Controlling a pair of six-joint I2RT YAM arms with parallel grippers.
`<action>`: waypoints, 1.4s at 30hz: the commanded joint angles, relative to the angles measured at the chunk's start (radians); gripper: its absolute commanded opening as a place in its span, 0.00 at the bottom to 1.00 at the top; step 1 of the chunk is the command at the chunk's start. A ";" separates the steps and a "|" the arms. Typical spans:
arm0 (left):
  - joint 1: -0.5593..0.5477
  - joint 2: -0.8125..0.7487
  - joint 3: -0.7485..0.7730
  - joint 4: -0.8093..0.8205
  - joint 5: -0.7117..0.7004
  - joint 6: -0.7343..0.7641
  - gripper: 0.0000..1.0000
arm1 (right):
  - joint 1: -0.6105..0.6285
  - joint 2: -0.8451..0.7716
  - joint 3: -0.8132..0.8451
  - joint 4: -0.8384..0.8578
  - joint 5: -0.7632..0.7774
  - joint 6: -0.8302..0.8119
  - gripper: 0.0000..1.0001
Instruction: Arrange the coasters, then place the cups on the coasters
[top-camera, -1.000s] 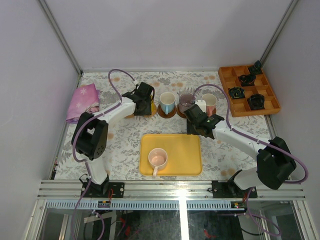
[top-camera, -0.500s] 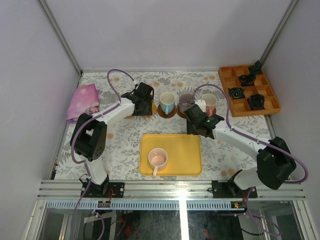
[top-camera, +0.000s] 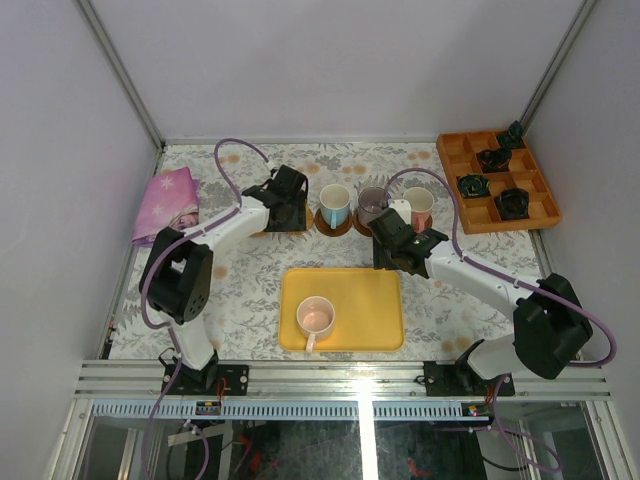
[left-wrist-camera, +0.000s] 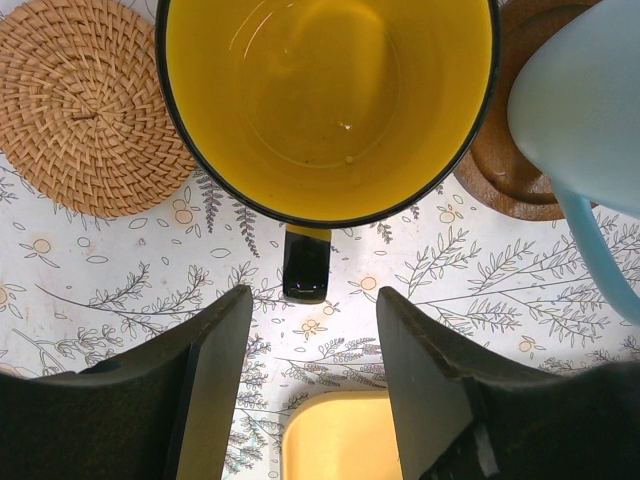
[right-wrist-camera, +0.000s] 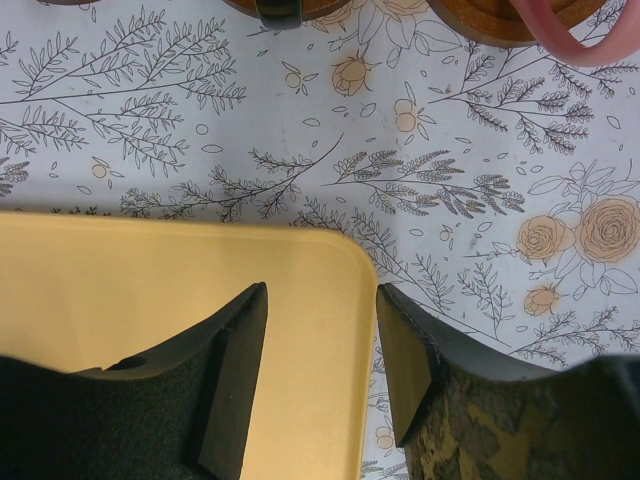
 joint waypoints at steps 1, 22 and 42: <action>-0.014 -0.079 -0.039 0.018 -0.003 -0.012 0.62 | -0.007 -0.008 0.020 0.019 0.002 -0.013 0.54; -0.271 -0.768 -0.501 -0.032 0.253 -0.096 1.00 | -0.007 0.008 0.051 0.022 -0.069 -0.063 0.54; -0.707 -0.930 -0.616 -0.137 0.081 -0.409 1.00 | -0.007 0.002 0.057 0.048 -0.137 -0.110 0.53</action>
